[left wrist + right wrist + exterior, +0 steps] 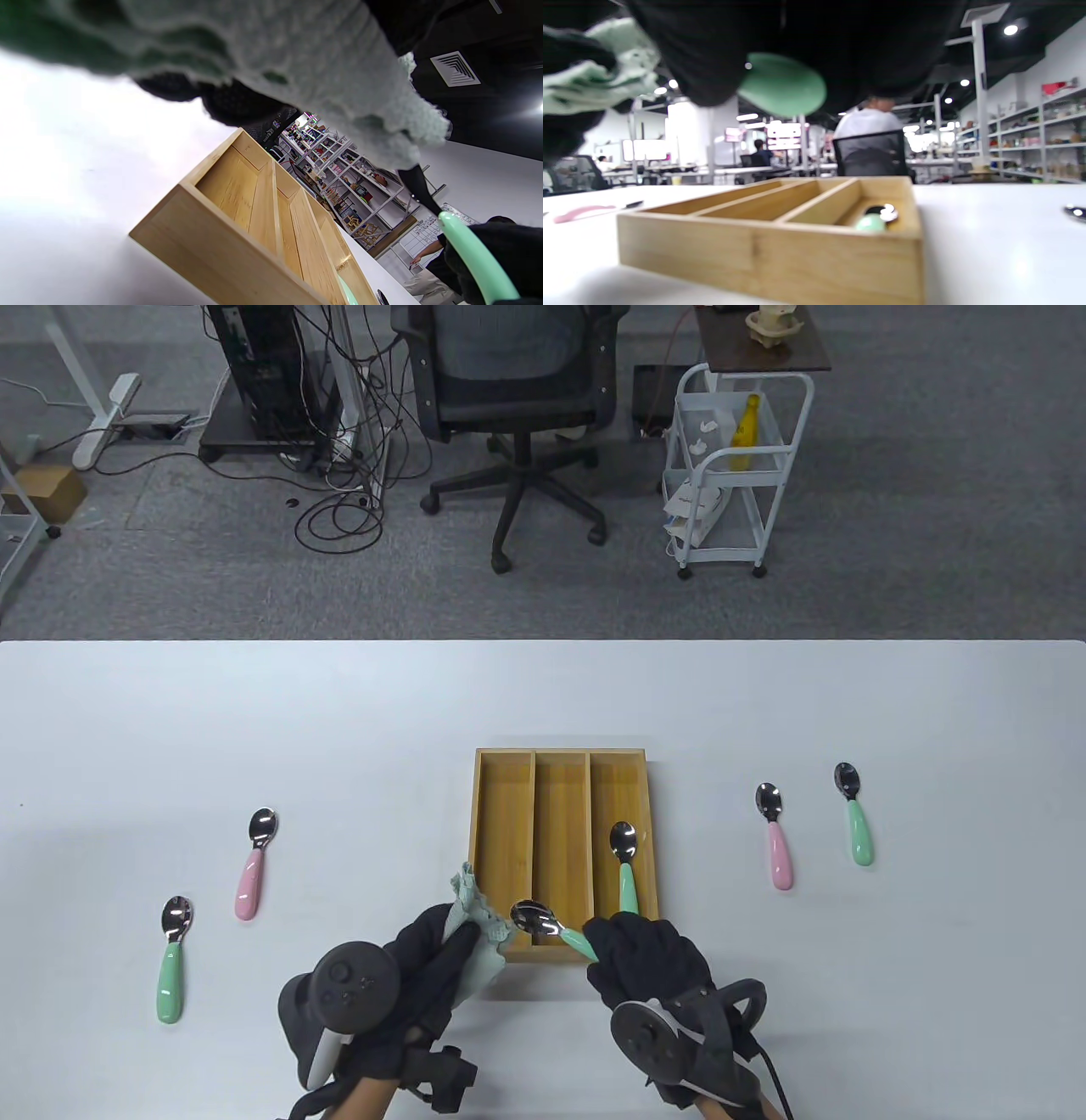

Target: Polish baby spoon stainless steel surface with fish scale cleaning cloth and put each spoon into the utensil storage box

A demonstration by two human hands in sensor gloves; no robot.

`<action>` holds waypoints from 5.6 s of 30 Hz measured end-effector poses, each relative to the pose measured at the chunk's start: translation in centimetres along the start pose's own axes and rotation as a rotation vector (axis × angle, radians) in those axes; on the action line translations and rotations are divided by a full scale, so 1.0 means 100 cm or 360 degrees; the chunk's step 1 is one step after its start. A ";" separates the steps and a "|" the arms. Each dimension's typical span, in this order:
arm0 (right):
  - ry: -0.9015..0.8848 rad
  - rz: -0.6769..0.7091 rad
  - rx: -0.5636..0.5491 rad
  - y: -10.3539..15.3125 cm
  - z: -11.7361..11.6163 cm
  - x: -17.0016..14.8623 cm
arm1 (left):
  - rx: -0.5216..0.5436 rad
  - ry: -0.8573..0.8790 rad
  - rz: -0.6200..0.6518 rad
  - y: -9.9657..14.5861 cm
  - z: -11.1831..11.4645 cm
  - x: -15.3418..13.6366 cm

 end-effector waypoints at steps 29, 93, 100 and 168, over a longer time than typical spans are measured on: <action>-0.0090 -0.0779 0.0347 -0.076 -0.045 -0.041 | -0.0026 -0.0090 0.0148 0.003 0.003 0.014; 0.0077 -0.1486 0.0603 -0.078 -0.075 -0.234 | -0.0169 -0.0156 0.0144 0.001 0.017 0.015; 0.0139 -0.1489 0.0562 -0.078 -0.077 -0.234 | -0.0190 -0.0170 0.0150 0.001 0.019 0.016; -0.0253 0.0141 0.0023 0.007 0.008 -0.003 | -0.0275 0.0301 -0.0044 0.002 0.020 -0.001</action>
Point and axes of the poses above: the tracker on the back of each hand, its own x axis roughly to the thumb side, its own y axis roughly from the fingertips to the wrist, z = x × y, the point moved 5 cm from there along -y, roughly from the wrist to the fingertips, and after that the axes turned 13 degrees about x, right-handed, at the moved point
